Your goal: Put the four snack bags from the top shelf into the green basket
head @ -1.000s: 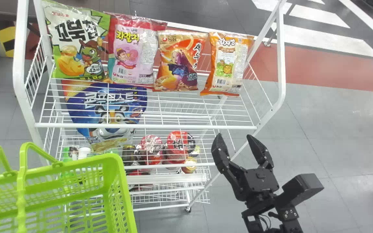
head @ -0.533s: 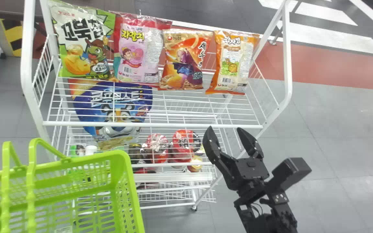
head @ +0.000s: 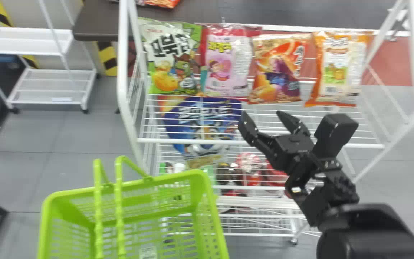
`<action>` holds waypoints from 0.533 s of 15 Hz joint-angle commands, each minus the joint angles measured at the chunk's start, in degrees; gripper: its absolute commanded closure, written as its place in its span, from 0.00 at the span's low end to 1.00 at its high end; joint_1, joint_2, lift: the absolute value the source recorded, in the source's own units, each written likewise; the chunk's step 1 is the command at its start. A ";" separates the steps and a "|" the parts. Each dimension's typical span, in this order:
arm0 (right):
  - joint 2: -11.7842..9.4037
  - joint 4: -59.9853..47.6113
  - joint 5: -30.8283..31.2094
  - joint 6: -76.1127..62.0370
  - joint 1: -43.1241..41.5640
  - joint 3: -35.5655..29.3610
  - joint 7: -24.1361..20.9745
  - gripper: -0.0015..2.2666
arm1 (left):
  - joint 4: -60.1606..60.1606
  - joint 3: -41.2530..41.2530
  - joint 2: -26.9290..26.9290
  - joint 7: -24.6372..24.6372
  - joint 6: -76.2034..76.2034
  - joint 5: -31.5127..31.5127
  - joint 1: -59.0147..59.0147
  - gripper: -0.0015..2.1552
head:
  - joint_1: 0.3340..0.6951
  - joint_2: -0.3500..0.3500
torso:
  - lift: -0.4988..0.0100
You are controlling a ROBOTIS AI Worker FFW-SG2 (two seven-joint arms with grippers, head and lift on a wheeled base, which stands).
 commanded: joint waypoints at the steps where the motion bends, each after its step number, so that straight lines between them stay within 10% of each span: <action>1: 0.32 5.34 1.58 3.92 -8.21 4.65 -1.78 0.04 | 0.34 0.22 0.51 -0.57 0.00 0.15 -0.39 1.00 | 1.00 0.54 | 0.98; 8: 0.32 23.89 0.97 4.09 -26.14 15.28 -6.53 0.04 | 3.50 0.22 2.09 -0.57 0.00 1.29 -2.94 1.00 | 1.00 0.75 | 0.98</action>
